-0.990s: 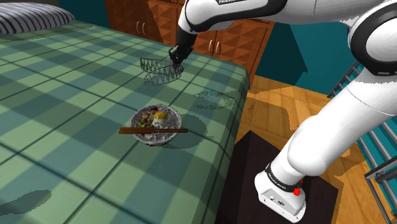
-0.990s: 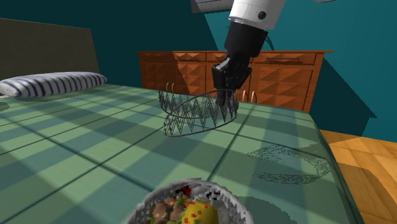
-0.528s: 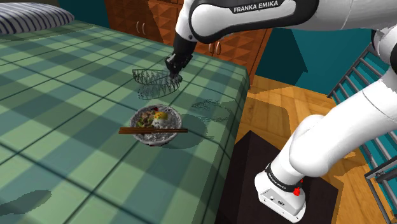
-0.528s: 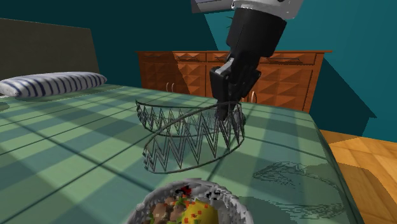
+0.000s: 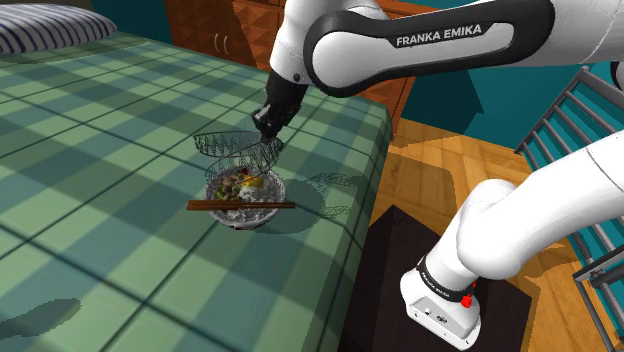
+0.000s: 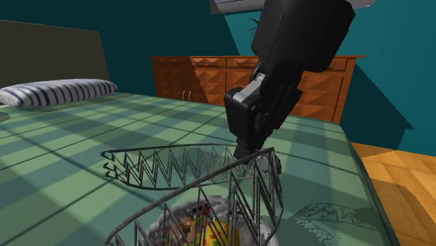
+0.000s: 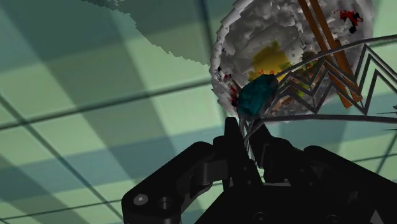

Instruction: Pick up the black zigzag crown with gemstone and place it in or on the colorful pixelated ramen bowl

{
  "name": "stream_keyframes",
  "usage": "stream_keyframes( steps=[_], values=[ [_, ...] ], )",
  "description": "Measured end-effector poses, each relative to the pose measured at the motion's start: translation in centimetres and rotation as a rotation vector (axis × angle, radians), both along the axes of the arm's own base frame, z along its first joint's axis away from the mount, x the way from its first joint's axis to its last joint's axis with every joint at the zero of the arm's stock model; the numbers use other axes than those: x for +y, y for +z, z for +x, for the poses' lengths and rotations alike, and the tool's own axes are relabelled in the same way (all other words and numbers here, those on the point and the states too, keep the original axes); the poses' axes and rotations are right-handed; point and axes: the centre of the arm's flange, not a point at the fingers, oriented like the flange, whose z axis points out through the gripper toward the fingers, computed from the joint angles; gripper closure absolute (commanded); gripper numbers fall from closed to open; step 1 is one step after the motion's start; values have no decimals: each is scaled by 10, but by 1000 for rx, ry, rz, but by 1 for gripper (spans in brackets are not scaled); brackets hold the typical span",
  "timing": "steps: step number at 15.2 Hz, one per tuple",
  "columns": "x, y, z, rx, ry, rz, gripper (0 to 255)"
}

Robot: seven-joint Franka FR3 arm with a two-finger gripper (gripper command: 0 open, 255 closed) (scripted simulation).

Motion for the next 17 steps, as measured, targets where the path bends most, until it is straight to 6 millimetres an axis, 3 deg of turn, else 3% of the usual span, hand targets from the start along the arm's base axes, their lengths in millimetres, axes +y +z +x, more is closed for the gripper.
stream_keyframes(
  steps=[11,17],
  values=[
    [1,-58,0,0,-1,0,255],
    [2,-64,-2,0,-1,0,255]
  ],
)
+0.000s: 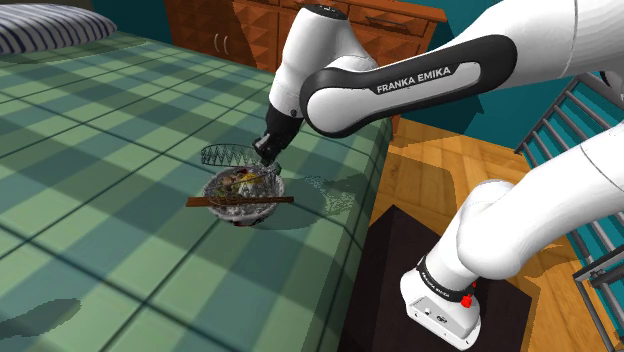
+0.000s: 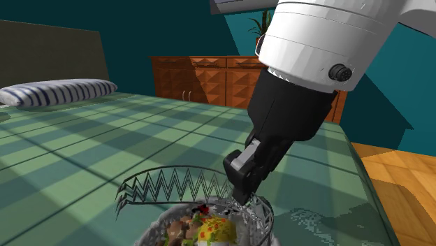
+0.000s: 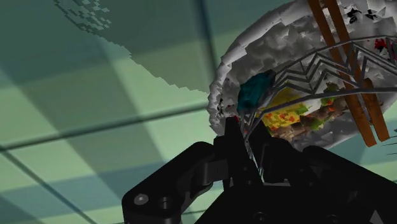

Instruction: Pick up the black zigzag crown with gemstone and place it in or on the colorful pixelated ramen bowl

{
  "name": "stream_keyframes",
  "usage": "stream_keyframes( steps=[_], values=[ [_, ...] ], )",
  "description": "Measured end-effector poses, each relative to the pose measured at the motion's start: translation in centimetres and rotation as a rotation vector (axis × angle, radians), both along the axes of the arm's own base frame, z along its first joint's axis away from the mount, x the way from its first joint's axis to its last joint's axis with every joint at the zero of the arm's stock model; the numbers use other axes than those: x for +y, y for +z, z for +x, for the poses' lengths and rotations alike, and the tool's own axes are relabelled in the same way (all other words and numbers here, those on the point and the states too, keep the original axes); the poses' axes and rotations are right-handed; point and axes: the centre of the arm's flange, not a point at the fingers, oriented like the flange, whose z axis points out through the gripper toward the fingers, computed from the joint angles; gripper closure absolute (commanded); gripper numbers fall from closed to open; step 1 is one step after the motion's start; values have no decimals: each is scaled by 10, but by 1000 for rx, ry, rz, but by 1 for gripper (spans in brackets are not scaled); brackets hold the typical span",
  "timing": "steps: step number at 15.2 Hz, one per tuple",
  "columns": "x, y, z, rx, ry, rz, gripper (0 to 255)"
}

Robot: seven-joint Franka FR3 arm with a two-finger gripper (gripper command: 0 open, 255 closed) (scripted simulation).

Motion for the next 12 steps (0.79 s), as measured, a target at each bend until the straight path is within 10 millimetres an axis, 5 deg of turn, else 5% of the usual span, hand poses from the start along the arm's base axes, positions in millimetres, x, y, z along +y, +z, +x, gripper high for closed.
stream_keyframes(
  steps=[1,2,8,12],
  values=[
    [0,0,0,0,0,0,255],
    [0,0,0,0,0,0,0],
    [0,0,0,0,0,0,0],
    [-5,37,-9,-2,0,1,0]
  ],
)
